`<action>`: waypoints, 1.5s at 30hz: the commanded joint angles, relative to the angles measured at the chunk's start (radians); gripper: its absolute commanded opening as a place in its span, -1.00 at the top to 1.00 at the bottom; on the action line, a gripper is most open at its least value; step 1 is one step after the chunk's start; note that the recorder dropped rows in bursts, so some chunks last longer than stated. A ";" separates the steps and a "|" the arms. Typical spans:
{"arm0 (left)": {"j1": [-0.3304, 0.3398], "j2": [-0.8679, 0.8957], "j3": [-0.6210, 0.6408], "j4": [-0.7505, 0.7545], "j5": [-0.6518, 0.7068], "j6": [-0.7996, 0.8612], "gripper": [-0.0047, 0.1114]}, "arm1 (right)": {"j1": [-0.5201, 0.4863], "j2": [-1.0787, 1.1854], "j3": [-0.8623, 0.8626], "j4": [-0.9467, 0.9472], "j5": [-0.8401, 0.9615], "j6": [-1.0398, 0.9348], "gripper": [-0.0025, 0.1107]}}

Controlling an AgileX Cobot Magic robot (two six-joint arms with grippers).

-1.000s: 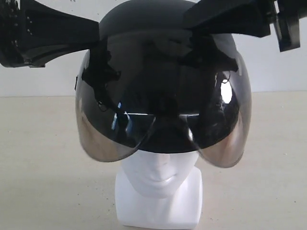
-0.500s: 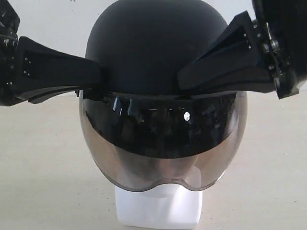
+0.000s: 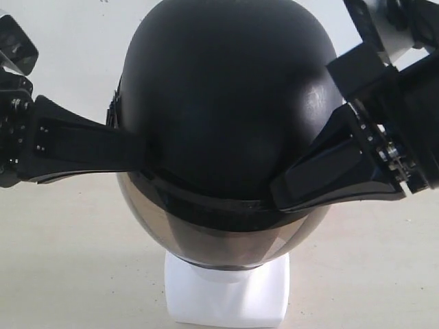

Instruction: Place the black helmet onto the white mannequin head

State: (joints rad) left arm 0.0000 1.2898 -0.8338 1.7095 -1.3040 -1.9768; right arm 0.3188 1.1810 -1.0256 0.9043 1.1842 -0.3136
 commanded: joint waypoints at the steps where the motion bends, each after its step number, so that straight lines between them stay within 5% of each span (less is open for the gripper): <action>1: 0.001 -0.007 -0.013 0.035 0.102 -0.008 0.84 | -0.018 -0.021 -0.019 -0.095 -0.219 -0.003 0.96; 14: 0.003 -0.090 -0.057 0.035 0.112 -0.040 0.84 | -0.019 -0.113 -0.104 -0.310 -0.249 0.166 0.96; 26: 0.095 -0.144 -0.057 0.035 0.162 -0.049 0.84 | -0.019 -0.100 -0.114 -0.610 -0.284 0.344 0.96; 45: 0.095 -0.053 -0.057 0.035 0.209 -0.059 0.84 | -0.019 -0.071 -0.114 -0.457 -0.279 0.299 0.96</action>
State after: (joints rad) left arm 0.0921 1.2266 -0.8871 1.7542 -1.1158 -2.0291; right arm 0.3032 1.1104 -1.1343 0.4076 0.9129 0.0115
